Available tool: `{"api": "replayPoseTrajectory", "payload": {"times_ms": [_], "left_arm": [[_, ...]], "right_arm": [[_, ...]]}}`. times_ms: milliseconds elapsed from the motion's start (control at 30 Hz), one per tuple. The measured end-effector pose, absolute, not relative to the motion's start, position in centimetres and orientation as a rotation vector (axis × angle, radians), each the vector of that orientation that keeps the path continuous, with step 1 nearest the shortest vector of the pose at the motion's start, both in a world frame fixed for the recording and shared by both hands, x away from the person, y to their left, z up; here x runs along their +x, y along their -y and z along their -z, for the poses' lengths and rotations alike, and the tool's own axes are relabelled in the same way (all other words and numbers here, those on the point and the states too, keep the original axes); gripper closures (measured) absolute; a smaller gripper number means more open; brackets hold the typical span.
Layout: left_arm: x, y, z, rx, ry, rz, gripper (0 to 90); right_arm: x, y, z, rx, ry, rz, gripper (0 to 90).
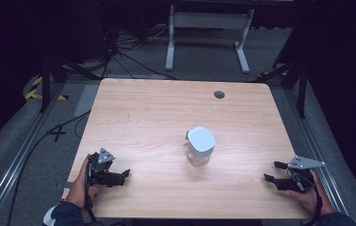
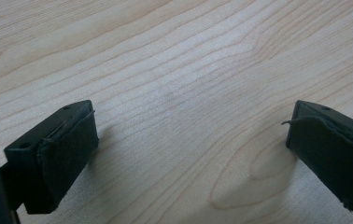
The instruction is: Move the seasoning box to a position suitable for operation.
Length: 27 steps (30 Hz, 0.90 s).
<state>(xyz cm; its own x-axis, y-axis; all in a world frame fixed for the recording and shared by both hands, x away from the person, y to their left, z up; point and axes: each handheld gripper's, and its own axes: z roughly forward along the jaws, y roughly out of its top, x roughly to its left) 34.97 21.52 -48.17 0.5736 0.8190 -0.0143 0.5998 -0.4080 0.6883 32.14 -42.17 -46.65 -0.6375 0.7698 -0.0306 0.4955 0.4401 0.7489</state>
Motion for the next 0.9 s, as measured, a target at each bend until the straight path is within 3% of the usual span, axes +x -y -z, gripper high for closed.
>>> {"api": "replayPoseTrajectory", "payload": {"times_ms": [633,767,833,900], "left_arm": [[35.4,-21.1,48.1,2.153,-1.141,-0.428,0.8],[35.8,-21.0,47.8,2.141,-1.077,-0.424,21.5],[35.9,-20.8,47.7,2.140,-1.073,-0.432,22.2],[36.0,-20.6,47.5,2.144,-1.063,-0.432,28.8]], "right_arm": [[32.2,41.9,46.6,1.056,-2.338,-1.039,33.9],[32.1,42.0,46.6,1.055,-2.333,-1.045,34.3],[32.1,42.0,46.6,1.055,-2.333,-1.044,34.3],[32.1,42.0,46.6,1.058,-2.332,-1.045,33.9]]}}
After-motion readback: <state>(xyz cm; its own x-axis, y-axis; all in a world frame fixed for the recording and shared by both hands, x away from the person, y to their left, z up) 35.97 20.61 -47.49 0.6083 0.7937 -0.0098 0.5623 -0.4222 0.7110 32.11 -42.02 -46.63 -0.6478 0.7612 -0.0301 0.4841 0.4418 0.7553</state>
